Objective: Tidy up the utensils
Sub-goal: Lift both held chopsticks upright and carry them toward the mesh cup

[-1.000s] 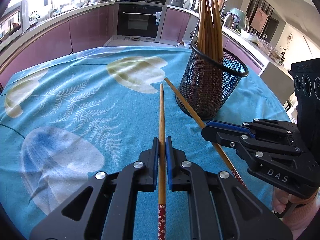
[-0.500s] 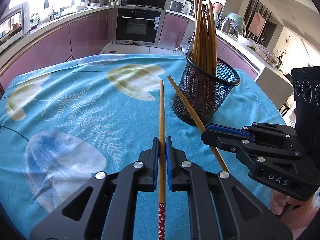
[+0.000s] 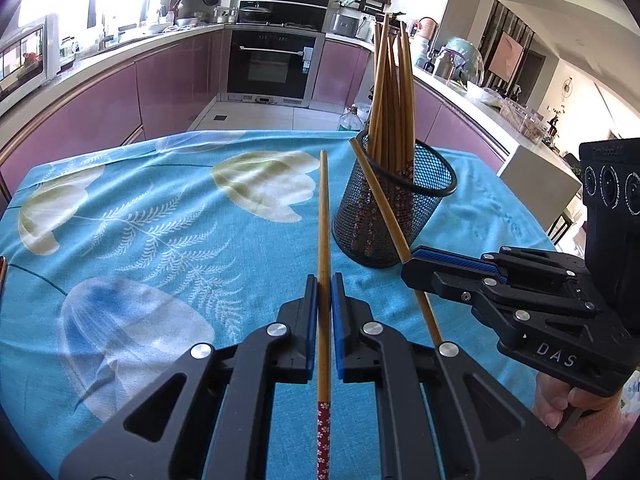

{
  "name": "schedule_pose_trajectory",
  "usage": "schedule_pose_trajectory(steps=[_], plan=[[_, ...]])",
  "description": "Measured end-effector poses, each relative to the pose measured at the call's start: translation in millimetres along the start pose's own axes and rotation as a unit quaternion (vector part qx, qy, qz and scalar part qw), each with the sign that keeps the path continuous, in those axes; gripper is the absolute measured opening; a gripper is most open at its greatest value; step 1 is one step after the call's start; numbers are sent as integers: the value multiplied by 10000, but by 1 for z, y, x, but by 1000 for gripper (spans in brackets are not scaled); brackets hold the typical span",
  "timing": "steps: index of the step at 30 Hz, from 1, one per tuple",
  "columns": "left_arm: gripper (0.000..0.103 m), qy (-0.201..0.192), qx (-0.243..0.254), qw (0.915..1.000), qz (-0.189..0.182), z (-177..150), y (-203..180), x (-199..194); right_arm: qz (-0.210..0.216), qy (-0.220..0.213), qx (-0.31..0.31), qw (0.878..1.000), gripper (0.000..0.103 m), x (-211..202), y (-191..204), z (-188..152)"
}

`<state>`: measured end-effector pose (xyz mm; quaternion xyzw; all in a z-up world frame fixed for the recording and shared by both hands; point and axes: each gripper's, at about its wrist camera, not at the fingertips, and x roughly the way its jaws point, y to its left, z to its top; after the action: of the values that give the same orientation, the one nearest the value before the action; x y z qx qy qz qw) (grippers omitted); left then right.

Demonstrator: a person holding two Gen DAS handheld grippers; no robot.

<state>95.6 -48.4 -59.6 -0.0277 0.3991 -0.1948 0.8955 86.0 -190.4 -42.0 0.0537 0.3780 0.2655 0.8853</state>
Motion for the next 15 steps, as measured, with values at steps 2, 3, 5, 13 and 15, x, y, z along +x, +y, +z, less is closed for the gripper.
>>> schedule_pose_trajectory(steps=[2, 3, 5, 13, 15], plan=[[8, -36, 10, 10000, -12, 1, -1, -2, 9, -39, -6, 10000, 6, -2, 1, 1], [8, -51, 17, 10000, -20, 2, -2, -4, 12, -56, -7, 10000, 6, -3, 2, 1], [8, -83, 24, 10000, -43, 3, -4, -7, 14, -96, -15, 10000, 6, -4, 3, 2], [8, -200, 51, 9997, -106, 5, -8, -18, 6, -243, -13, 9997, 6, -10, 5, 6], [7, -221, 57, 9997, -123, 5, -10, -19, 21, -281, -9, 9996, 6, -13, 4, 6]])
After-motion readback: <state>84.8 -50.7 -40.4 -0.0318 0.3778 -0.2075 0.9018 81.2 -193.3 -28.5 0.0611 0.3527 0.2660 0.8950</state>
